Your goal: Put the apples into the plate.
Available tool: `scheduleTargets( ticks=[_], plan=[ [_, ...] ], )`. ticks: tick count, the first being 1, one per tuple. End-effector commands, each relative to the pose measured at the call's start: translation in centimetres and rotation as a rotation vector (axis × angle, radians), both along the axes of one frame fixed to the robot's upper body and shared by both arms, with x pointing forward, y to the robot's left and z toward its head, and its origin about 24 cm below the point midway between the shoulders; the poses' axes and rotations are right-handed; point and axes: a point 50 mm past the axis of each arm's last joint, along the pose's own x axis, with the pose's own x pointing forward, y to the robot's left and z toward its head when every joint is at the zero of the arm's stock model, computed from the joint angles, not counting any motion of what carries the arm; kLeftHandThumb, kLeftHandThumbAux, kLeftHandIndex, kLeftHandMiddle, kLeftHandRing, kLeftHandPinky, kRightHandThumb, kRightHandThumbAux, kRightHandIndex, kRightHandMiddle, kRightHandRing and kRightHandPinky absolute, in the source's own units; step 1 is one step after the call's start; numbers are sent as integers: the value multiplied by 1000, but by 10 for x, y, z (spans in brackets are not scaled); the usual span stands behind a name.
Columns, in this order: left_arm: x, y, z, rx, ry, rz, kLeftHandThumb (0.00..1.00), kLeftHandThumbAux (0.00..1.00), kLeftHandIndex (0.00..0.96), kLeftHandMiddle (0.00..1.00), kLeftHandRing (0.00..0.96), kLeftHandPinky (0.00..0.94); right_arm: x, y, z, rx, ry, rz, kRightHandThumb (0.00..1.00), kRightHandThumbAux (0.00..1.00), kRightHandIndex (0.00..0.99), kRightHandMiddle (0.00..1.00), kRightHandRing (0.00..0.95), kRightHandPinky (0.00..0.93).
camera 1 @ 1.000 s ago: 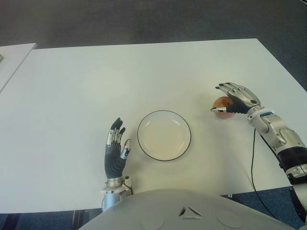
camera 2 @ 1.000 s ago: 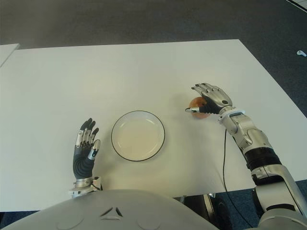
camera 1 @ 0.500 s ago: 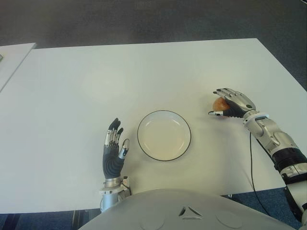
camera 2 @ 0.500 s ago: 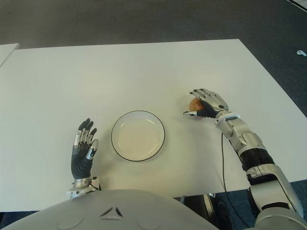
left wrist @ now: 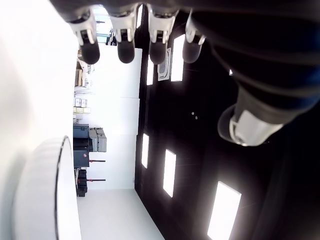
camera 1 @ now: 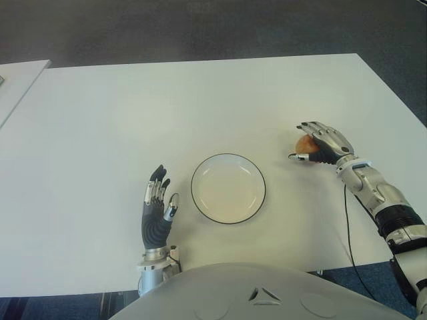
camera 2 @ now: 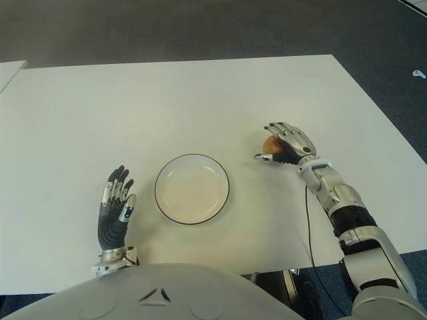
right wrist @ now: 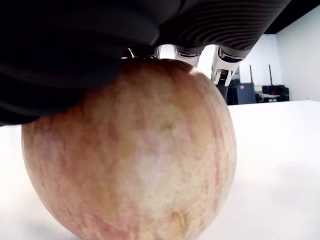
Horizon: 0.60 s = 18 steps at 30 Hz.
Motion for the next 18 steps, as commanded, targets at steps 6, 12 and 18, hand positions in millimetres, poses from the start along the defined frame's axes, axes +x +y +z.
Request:
scheduleTargets(
  ticks=[6, 12, 18],
  plan=[
    [-21, 9, -17, 16, 163, 13, 86, 552, 10, 11, 0, 38, -4, 3, -19, 10, 62, -5, 238, 225, 0, 0, 0, 0],
    [-21, 10, -17, 21, 166, 15, 93, 557, 8, 10, 0, 37, -5, 1, -26, 12, 56, -24, 247, 224, 0, 0, 0, 0],
    [-21, 11, -16, 22, 164, 18, 97, 563, 9, 14, 0, 41, -5, 0, -28, 20, 50, -28, 245, 249, 0, 0, 0, 0]
  ],
)
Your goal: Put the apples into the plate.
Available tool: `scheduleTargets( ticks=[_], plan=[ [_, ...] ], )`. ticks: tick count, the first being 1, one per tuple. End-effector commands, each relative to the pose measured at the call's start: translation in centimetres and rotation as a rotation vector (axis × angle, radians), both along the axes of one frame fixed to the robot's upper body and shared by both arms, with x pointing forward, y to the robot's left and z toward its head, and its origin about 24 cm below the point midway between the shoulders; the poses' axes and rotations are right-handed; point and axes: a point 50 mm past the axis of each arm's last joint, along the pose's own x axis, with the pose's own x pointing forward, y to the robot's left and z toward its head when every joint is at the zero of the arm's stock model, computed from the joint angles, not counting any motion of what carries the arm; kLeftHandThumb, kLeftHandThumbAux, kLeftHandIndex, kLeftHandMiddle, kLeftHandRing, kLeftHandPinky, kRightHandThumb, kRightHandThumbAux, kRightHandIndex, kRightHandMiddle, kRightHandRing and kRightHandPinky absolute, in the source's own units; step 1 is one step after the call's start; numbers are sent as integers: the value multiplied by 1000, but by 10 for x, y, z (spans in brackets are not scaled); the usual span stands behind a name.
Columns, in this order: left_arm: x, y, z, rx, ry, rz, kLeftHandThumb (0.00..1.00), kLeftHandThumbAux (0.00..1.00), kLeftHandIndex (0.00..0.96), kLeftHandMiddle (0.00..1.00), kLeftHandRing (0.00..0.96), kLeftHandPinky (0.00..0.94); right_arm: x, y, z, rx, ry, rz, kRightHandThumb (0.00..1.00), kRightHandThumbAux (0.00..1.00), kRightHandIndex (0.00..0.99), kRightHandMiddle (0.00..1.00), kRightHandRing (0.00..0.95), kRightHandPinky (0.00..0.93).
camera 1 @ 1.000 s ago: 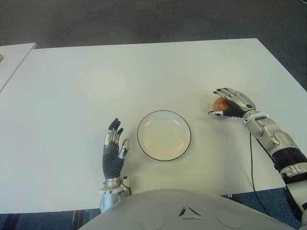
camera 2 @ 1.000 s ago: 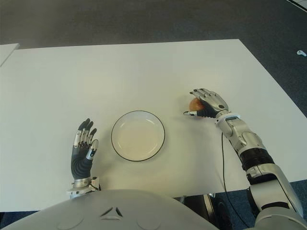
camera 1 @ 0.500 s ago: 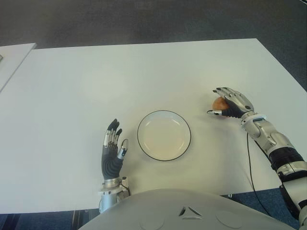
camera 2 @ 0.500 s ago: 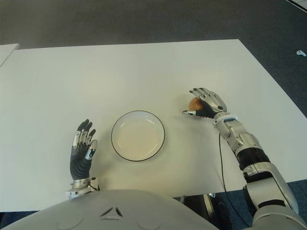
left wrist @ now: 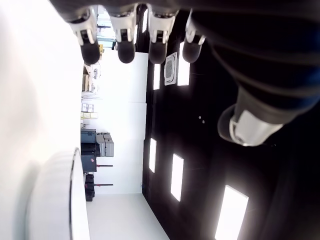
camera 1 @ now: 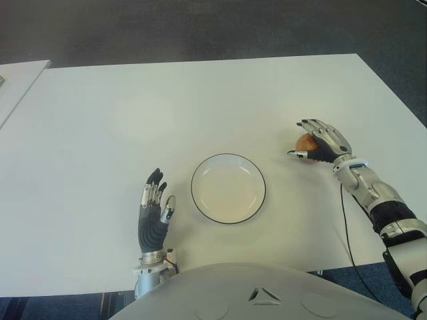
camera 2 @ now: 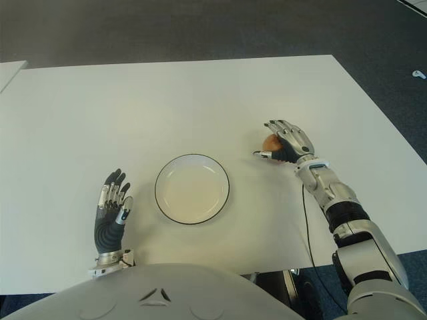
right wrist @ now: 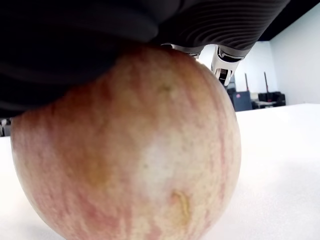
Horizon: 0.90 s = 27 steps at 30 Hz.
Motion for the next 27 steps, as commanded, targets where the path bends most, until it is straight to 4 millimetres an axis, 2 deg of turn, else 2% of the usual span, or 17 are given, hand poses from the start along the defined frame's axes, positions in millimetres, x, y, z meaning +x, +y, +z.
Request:
scheduleTargets(
  ticks=[1, 6, 10, 14, 16, 17, 18, 19, 20, 22, 25, 27],
  plan=[
    [-15, 5, -15, 13, 127, -1, 98, 564, 10, 15, 0, 42, -10, 2, -21, -1, 85, 0, 245, 254, 0, 0, 0, 0],
    [-15, 5, -14, 15, 128, 0, 101, 567, 12, 16, 0, 43, -9, 1, -22, 17, 72, -7, 261, 306, 0, 0, 0, 8],
    [-15, 5, -14, 17, 133, 0, 99, 563, 15, 17, 0, 41, -9, 0, -22, 30, 36, -14, 298, 347, 3, 10, 14, 73],
    [-15, 5, -14, 14, 137, 2, 97, 560, 18, 17, 0, 41, -9, 0, -22, 45, 6, -22, 360, 376, 73, 96, 96, 160],
    [-15, 5, -14, 12, 140, 2, 98, 561, 18, 16, 0, 42, -9, 0, -22, 53, -17, -24, 408, 404, 192, 212, 197, 231],
    [-15, 5, -14, 11, 141, 2, 98, 561, 18, 16, 0, 42, -9, 0, -22, 55, -29, -25, 416, 406, 211, 230, 213, 243],
    [-15, 5, -13, 9, 139, 1, 99, 561, 18, 15, 0, 42, -9, 0, -22, 51, -47, -23, 439, 412, 259, 290, 271, 286],
    [-15, 5, -13, 9, 138, 0, 102, 560, 18, 15, 0, 42, -9, 0, -22, 47, -59, -21, 466, 426, 337, 403, 380, 378],
    [-15, 4, -13, 7, 136, 0, 104, 559, 19, 15, 0, 41, -9, 0, -22, 34, -74, -16, 476, 431, 365, 444, 419, 411],
    [-15, 4, -12, 4, 132, 0, 111, 556, 21, 18, 0, 43, -9, 0, -22, 15, -93, -9, 510, 474, 482, 559, 529, 504],
    [-15, 3, -11, 3, 131, 1, 117, 553, 23, 21, 0, 42, -9, 0, -22, 8, -109, -6, 539, 529, 591, 637, 603, 565],
    [-15, 3, -11, 4, 131, 2, 118, 553, 24, 22, 0, 41, -9, 0, -22, 12, -114, -7, 548, 546, 620, 659, 623, 585]
  ],
)
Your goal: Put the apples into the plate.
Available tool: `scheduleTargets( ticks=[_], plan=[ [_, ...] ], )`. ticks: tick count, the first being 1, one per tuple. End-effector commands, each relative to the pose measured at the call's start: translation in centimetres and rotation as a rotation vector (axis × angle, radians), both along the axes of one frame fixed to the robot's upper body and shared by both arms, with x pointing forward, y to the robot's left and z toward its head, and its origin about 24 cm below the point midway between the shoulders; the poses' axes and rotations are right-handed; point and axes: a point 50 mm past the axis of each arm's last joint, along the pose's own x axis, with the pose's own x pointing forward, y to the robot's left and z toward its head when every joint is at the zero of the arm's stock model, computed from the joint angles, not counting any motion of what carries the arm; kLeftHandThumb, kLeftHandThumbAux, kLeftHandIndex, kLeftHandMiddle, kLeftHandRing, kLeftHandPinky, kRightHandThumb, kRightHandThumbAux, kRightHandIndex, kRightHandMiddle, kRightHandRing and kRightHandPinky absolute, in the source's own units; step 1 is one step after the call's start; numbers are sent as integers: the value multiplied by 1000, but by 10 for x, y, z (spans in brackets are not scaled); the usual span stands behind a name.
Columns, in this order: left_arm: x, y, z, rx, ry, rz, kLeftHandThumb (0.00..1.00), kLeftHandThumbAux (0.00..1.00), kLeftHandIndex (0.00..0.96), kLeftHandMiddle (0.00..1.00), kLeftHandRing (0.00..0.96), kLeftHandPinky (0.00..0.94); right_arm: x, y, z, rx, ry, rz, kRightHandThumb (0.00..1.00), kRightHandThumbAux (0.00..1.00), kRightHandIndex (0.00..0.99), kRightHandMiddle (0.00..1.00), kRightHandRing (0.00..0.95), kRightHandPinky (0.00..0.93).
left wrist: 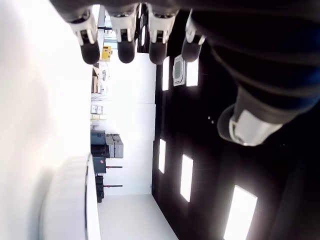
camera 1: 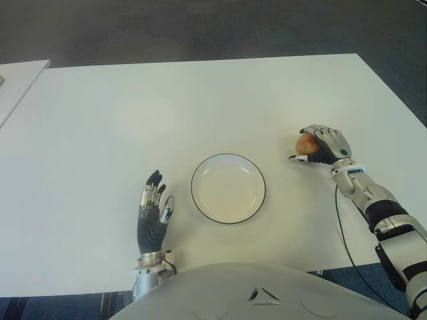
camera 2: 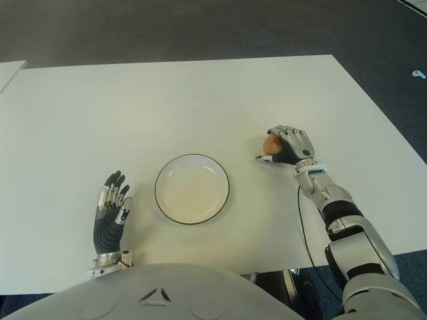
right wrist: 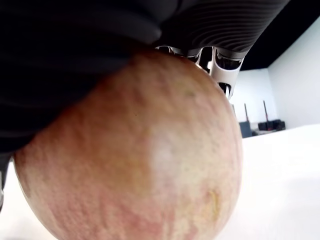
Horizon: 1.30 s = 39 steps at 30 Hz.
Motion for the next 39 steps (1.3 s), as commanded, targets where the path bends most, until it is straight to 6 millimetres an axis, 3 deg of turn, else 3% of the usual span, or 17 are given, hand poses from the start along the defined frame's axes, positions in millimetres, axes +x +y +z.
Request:
scheduleTargets(
  ticks=[1, 8, 14, 21, 29, 39],
  plan=[
    [-12, 0, -10, -1, 95, -2, 120, 552, 24, 22, 0, 41, -6, 2, -13, -17, 47, 2, 560, 572, 648, 687, 656, 611],
    [-12, -1, -8, 2, 97, 0, 127, 549, 27, 23, 0, 45, -6, 4, -11, 28, 29, -9, 632, 676, 765, 813, 805, 759],
    [-12, -3, -6, 9, 93, -2, 121, 550, 29, 26, 1, 45, -4, 4, -9, 56, 30, -18, 663, 713, 820, 864, 849, 827],
    [-11, -3, -5, 19, 91, -6, 100, 554, 25, 26, 1, 43, -2, 4, -5, 88, 40, -29, 681, 722, 835, 880, 851, 838],
    [-11, -3, -5, 12, 86, -13, 89, 560, 20, 23, 0, 40, -1, 4, -2, 156, 69, -38, 774, 709, 840, 882, 849, 853],
    [-10, -3, -5, 11, 81, -12, 94, 563, 22, 24, 0, 41, 2, 4, 2, 160, 87, -32, 797, 708, 842, 881, 845, 836]
  ],
)
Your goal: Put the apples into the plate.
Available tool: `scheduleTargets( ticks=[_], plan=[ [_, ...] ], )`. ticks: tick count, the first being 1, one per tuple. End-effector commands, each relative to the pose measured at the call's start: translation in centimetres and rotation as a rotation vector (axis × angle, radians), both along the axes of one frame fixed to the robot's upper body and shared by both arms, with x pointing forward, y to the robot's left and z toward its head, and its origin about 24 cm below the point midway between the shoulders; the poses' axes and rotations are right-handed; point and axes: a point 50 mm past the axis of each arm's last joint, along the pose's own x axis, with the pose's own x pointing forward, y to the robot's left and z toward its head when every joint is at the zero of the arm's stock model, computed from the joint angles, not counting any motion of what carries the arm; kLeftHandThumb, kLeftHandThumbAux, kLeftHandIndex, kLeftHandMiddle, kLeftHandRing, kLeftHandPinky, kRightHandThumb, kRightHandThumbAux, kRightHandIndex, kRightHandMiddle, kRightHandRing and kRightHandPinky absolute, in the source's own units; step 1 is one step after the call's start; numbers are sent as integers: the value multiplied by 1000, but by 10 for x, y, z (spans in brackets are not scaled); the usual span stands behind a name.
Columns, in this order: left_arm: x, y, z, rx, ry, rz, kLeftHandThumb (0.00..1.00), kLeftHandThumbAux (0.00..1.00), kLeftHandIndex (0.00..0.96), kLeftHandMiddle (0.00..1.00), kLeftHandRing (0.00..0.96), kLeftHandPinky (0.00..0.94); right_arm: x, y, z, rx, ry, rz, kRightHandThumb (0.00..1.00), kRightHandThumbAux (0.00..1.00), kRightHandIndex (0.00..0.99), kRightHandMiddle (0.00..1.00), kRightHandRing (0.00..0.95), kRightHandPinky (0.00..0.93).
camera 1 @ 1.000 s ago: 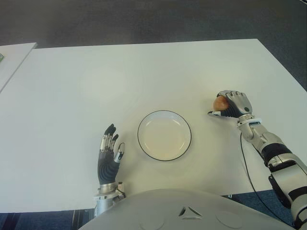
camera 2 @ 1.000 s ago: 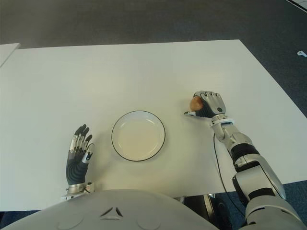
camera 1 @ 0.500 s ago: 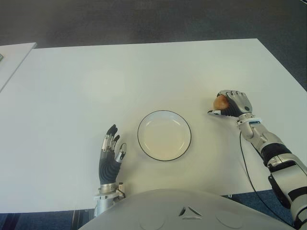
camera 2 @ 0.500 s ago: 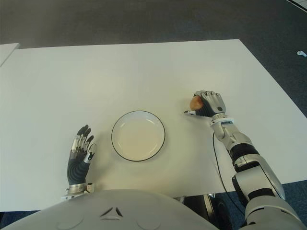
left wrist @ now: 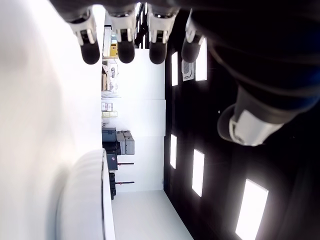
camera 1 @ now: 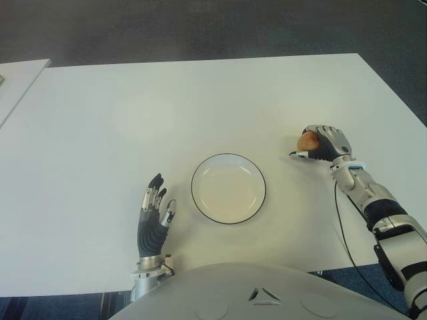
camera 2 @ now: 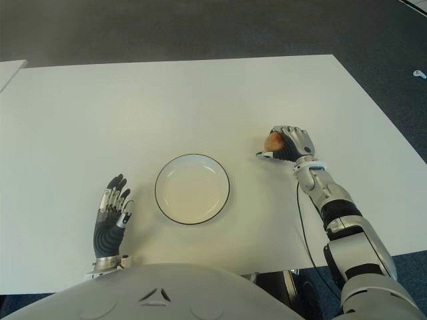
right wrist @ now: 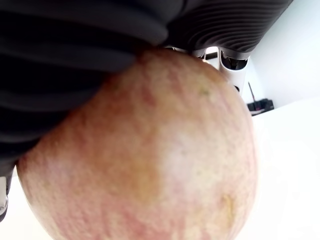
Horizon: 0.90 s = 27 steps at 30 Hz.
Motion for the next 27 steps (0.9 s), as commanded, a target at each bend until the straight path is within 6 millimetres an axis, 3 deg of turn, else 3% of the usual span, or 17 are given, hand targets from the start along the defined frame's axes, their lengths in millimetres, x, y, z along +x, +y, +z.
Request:
scheduleTargets(
  ticks=[1, 9, 13, 20, 27],
  plan=[
    [-5, -2, -9, -16, 64, 5, 95, 562, 22, 24, 0, 43, -3, 3, -5, 18, 28, 12, 798, 708, 840, 878, 843, 817],
    [-4, -1, -9, -19, 65, 8, 93, 559, 26, 27, 1, 44, 21, 4, 39, 22, -76, 46, 838, 694, 839, 870, 839, 829],
    [-3, 0, -9, -21, 64, 9, 96, 562, 26, 26, 0, 43, 27, 15, 75, 70, -182, 110, 864, 692, 849, 872, 844, 837],
    [0, -4, -10, -24, 54, 3, 101, 561, 23, 24, 1, 45, 16, 45, 113, 121, -300, 205, 891, 678, 859, 870, 850, 845],
    [1, -4, -11, -37, 54, 6, 100, 559, 26, 30, 7, 53, 2, 63, 124, 119, -305, 293, 889, 677, 865, 872, 857, 853]
  ],
)
